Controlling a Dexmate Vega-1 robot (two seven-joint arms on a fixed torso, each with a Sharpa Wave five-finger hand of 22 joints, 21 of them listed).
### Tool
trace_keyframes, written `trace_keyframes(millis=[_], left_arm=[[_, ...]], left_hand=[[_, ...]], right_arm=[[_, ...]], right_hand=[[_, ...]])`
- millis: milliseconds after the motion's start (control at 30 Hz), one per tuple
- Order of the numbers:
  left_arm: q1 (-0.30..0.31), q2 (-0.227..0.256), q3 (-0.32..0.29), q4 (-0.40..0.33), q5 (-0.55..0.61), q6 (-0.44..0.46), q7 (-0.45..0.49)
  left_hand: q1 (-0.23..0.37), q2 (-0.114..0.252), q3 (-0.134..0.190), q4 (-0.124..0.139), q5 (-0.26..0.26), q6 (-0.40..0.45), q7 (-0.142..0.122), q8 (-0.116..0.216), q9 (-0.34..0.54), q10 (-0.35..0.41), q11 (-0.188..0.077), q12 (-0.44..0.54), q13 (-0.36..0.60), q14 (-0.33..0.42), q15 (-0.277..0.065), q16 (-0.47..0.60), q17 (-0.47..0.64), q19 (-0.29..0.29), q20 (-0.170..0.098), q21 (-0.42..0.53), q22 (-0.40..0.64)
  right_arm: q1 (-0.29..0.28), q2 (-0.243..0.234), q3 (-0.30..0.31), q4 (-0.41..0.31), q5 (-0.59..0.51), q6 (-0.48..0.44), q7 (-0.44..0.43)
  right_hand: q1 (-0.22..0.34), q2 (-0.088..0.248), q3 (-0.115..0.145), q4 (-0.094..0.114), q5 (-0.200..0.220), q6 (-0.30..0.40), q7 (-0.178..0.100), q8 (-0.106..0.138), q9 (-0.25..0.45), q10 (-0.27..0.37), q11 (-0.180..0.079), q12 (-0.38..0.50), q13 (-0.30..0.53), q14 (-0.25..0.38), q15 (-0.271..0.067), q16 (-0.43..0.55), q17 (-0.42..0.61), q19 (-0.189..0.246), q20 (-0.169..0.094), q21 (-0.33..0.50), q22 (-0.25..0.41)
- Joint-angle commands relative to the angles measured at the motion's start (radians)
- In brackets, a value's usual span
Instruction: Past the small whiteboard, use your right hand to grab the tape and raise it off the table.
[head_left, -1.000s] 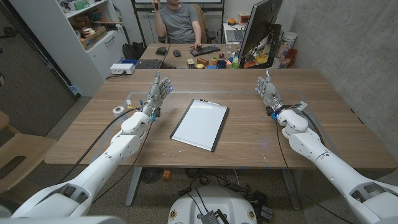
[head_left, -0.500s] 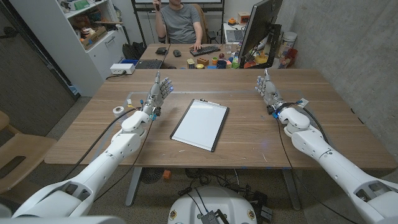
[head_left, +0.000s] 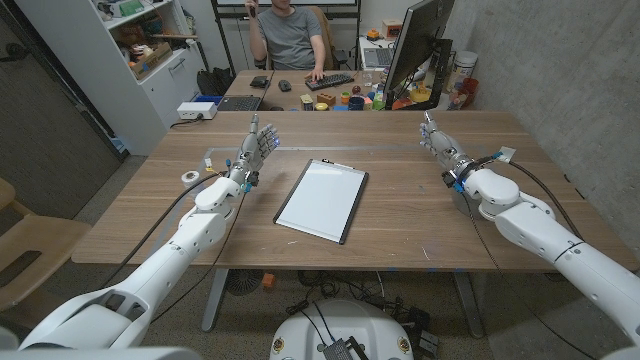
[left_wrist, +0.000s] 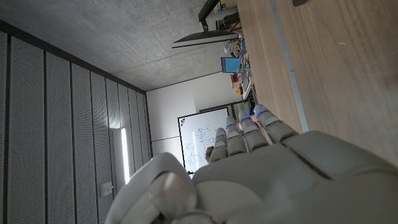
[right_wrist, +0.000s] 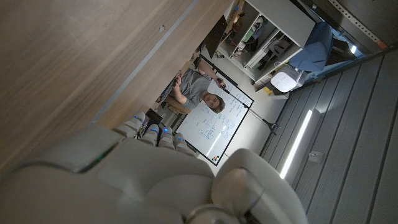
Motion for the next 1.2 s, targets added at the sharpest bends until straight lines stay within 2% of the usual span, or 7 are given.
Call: trace_keyframes(millis=[33,433,633,733,900,1100,1200], left_arm=[[-0.008,0.002,0.009,0.008,0.000,0.002,-0.027],[-0.014,-0.001,0.021,-0.004,-0.006,0.004,-0.064],[-0.007,0.006,0.022,-0.018,-0.011,0.015,-0.070],[-0.005,0.006,0.021,-0.022,-0.013,0.013,-0.071],[-0.002,0.010,0.019,-0.032,-0.011,0.004,-0.075],[0.004,0.021,0.016,-0.043,-0.011,0.013,-0.071],[0.006,0.025,0.017,-0.043,-0.008,0.007,-0.074]], left_hand=[[0.005,0.017,0.000,0.006,0.005,0.011,0.002,0.005,0.003,0.010,-0.001,0.004,0.002,0.011,0.001,0.006,0.005,0.003,0.000,0.006,0.003],[0.004,0.017,0.001,0.006,0.005,0.012,0.003,0.005,0.003,0.013,-0.001,0.005,0.001,0.012,0.000,0.006,0.005,0.004,0.000,0.006,0.003],[0.004,0.017,0.002,0.006,0.005,0.013,0.002,0.006,0.003,0.013,-0.001,0.005,0.001,0.012,0.000,0.006,0.005,0.003,-0.001,0.006,0.003],[0.004,0.016,0.002,0.006,0.005,0.013,0.004,0.006,0.003,0.013,0.001,0.006,0.001,0.013,0.000,0.006,0.005,0.004,-0.001,0.006,0.003],[0.004,0.016,0.002,0.006,0.005,0.014,0.003,0.006,0.003,0.014,-0.002,0.006,0.001,0.014,0.000,0.006,0.005,0.004,-0.002,0.006,0.003],[0.004,0.015,0.003,0.005,0.005,0.013,0.003,0.006,0.003,0.014,0.000,0.006,0.001,0.012,-0.001,0.005,0.005,0.003,-0.001,0.006,0.003],[0.004,0.015,0.003,0.005,0.005,0.014,0.002,0.006,0.003,0.014,-0.001,0.006,0.001,0.012,-0.001,0.005,0.005,0.004,-0.001,0.006,0.003]], right_arm=[[-0.155,-0.278,0.085,-0.383,-0.076,-0.413,-0.142],[-0.274,-0.488,0.192,-0.700,-0.051,-0.908,-0.237],[-0.128,-0.505,0.036,-0.836,-0.111,-1.229,-0.259],[-0.170,-0.517,0.079,-0.843,-0.082,-1.239,-0.263],[-0.040,-0.532,-0.068,-0.882,-0.116,-1.377,-0.229],[-0.013,-0.565,-0.129,-0.876,-0.071,-1.377,-0.268],[0.052,-0.590,-0.226,-0.864,-0.053,-1.377,-0.276]], right_hand=[[0.014,-0.002,0.001,-0.009,0.006,-0.006,0.002,0.004,0.003,0.007,0.001,0.004,0.002,-0.032,0.002,0.006,0.004,0.004,0.004,0.007,0.003],[0.050,-0.002,0.012,-0.028,0.007,0.006,-0.003,0.012,0.003,0.009,-0.009,0.004,0.001,-0.031,-0.004,0.002,0.005,0.004,0.002,0.003,0.002],[0.137,-0.010,0.030,-0.075,0.004,0.100,-0.024,0.039,0.001,0.153,-0.028,0.050,0.007,0.085,-0.043,0.031,0.011,0.061,0.000,0.012,0.000],[0.146,-0.007,0.033,-0.079,0.004,0.112,-0.024,0.041,0.001,0.165,-0.036,0.054,0.009,0.088,-0.046,0.029,0.012,0.066,-0.001,0.012,0.000],[0.155,-0.003,0.038,-0.083,0.004,0.118,-0.025,0.042,0.001,0.168,-0.038,0.055,0.010,0.086,-0.048,0.026,0.012,0.067,-0.002,0.011,0.000],[0.167,0.001,0.042,-0.088,0.005,0.121,-0.025,0.042,0.001,0.172,-0.040,0.056,0.011,0.086,-0.051,0.024,0.012,0.070,-0.005,0.010,0.000],[0.175,0.003,0.045,-0.092,0.005,0.120,-0.025,0.041,0.002,0.169,-0.037,0.054,0.012,0.084,-0.051,0.022,0.012,0.070,-0.007,0.009,-0.001]])
